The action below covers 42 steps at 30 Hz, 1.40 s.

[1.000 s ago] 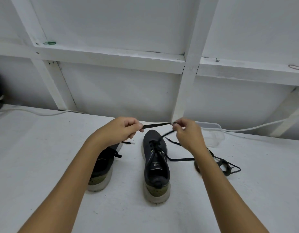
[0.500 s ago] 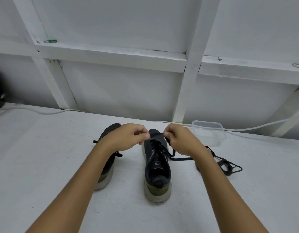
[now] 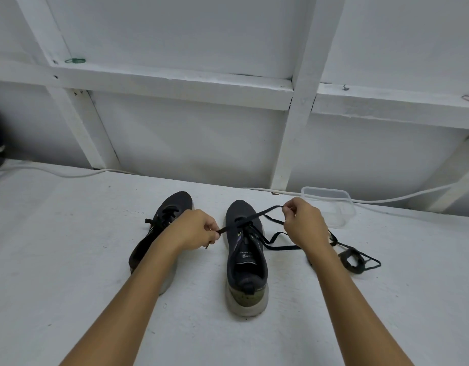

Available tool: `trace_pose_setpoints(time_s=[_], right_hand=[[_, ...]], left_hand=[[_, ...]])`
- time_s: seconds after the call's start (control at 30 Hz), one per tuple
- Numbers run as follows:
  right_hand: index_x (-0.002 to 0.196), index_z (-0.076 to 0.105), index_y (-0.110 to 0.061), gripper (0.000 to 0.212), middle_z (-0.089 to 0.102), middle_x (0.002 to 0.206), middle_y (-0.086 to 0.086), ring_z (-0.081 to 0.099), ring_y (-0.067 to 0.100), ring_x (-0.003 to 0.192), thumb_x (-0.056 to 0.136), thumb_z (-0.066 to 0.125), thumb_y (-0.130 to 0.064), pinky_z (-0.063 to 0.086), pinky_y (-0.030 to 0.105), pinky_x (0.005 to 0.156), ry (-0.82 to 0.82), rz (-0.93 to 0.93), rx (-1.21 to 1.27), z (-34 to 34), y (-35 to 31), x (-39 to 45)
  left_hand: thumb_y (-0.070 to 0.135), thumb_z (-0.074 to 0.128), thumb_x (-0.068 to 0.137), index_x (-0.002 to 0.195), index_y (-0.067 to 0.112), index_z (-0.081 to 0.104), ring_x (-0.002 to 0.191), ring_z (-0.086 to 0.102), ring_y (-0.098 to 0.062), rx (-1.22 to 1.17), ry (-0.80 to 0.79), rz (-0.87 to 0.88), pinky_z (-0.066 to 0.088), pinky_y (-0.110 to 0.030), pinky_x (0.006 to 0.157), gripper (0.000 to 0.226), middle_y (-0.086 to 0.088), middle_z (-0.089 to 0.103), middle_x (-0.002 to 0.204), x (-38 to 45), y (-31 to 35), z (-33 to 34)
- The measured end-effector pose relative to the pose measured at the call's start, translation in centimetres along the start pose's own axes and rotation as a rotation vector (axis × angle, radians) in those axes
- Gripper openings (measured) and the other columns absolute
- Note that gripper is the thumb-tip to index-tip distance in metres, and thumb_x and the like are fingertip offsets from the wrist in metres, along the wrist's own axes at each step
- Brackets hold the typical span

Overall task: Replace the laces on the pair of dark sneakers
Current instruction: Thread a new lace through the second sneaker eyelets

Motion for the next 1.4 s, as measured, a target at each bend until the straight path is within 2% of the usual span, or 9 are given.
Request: trace_pose_setpoints(time_s=[0.07, 0.13, 0.2, 0.27, 0.43, 0.6, 0.9, 1.13, 1.4], right_hand=[[0.117, 0.059, -0.025, 0.023, 0.062, 0.106, -0.007, 0.054, 0.013, 0.087, 0.097, 0.064, -0.036, 0.039, 0.031, 0.073, 0.027, -0.041, 0.047, 0.2, -0.4, -0.6], [0.107, 0.062, -0.027, 0.02, 0.064, 0.097, -0.011, 0.057, 0.007, 0.079, 0.092, 0.07, -0.037, 0.044, 0.03, 0.073, -0.034, -0.117, 0.113, 0.8, -1.5, -1.5], [0.09, 0.069, -0.034, 0.004, 0.07, 0.082, -0.015, 0.062, 0.002, 0.074, 0.087, 0.072, -0.036, 0.046, 0.019, 0.068, -0.24, -0.184, 0.166, 2.3, -2.6, -2.6], [0.08, 0.071, -0.037, 0.004, 0.071, 0.079, -0.019, 0.063, -0.005, 0.073, 0.083, 0.069, -0.035, 0.041, 0.008, 0.062, -0.426, -0.232, 0.133, 3.7, -3.6, -3.9], [0.096, 0.078, -0.032, 0.02, 0.067, 0.077, -0.018, 0.061, -0.008, 0.071, 0.08, 0.068, -0.027, 0.04, 0.003, 0.056, -0.461, -0.259, 0.076, 4.7, -4.2, -4.5], [0.102, 0.079, -0.032, 0.023, 0.065, 0.076, -0.02, 0.06, -0.008, 0.07, 0.081, 0.071, -0.028, 0.038, 0.003, 0.057, -0.475, -0.205, 0.118, 5.2, -3.8, -4.7], [0.096, 0.081, -0.034, 0.014, 0.07, 0.07, -0.021, 0.062, -0.013, 0.071, 0.085, 0.074, -0.029, 0.04, 0.002, 0.058, -0.451, -0.146, 0.259, 5.3, -3.3, -5.3], [0.102, 0.081, -0.032, 0.017, 0.076, 0.083, -0.015, 0.068, -0.005, 0.08, 0.087, 0.073, -0.031, 0.046, 0.007, 0.066, -0.46, -0.12, 0.265, 5.6, -3.2, -5.4], [0.084, 0.08, -0.041, 0.018, 0.073, 0.074, -0.023, 0.066, -0.009, 0.075, 0.084, 0.07, -0.026, 0.045, 0.003, 0.059, -0.441, -0.079, 0.32, 5.5, -3.2, -5.6]], left_hand=[[0.018, 0.069, 0.092, 0.093, 0.018, 0.076, 0.069, 0.07, -0.002, -0.321, 0.113, -0.048, 0.051, -0.015, 0.065, 0.007, 0.003, 0.076, 0.073, 0.0, -0.6, 0.6], [0.012, 0.07, 0.092, 0.104, 0.011, 0.074, 0.082, 0.075, -0.009, -0.678, 0.15, -0.086, 0.057, -0.018, 0.074, 0.012, -0.002, 0.078, 0.083, -0.3, -0.8, 2.0], [0.007, 0.071, 0.091, 0.106, 0.009, 0.073, 0.087, 0.075, -0.011, -0.847, 0.163, -0.09, 0.057, -0.017, 0.074, 0.016, -0.004, 0.079, 0.089, -0.5, -0.6, 3.4], [0.003, 0.071, 0.09, 0.105, 0.007, 0.072, 0.085, 0.075, -0.011, -0.918, 0.19, -0.078, 0.054, -0.015, 0.069, 0.016, -0.01, 0.078, 0.09, -0.7, -0.4, 4.3], [0.001, 0.07, 0.089, 0.097, 0.008, 0.072, 0.076, 0.073, -0.01, -0.888, 0.279, -0.071, 0.052, -0.014, 0.065, 0.011, -0.014, 0.076, 0.085, -0.9, -0.4, 5.2], [0.002, 0.071, 0.088, 0.095, 0.009, 0.073, 0.079, 0.073, -0.014, -0.803, 0.323, -0.045, 0.054, -0.019, 0.077, 0.01, -0.012, 0.076, 0.086, -1.0, -0.2, 5.1], [0.006, 0.07, 0.09, 0.093, 0.017, 0.073, 0.079, 0.072, -0.005, -0.506, 0.439, 0.057, 0.054, -0.014, 0.076, 0.011, 0.002, 0.075, 0.082, -1.6, 0.4, 4.9], [0.007, 0.072, 0.089, 0.088, 0.023, 0.071, 0.075, 0.07, 0.001, -0.567, 0.502, 0.072, 0.052, -0.011, 0.074, 0.017, 0.008, 0.074, 0.08, -1.2, 0.1, 5.3], [0.008, 0.073, 0.089, 0.084, 0.031, 0.069, 0.076, 0.069, 0.001, -0.573, 0.457, 0.098, 0.051, -0.012, 0.074, 0.023, 0.009, 0.074, 0.08, -1.1, -0.1, 5.5]])
Point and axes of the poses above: each hand's wrist, its own x-axis towards the middle knuckle, its own z-axis out of the palm, y = z × x, the point moved 6 cm from there along x, towards the middle knuckle
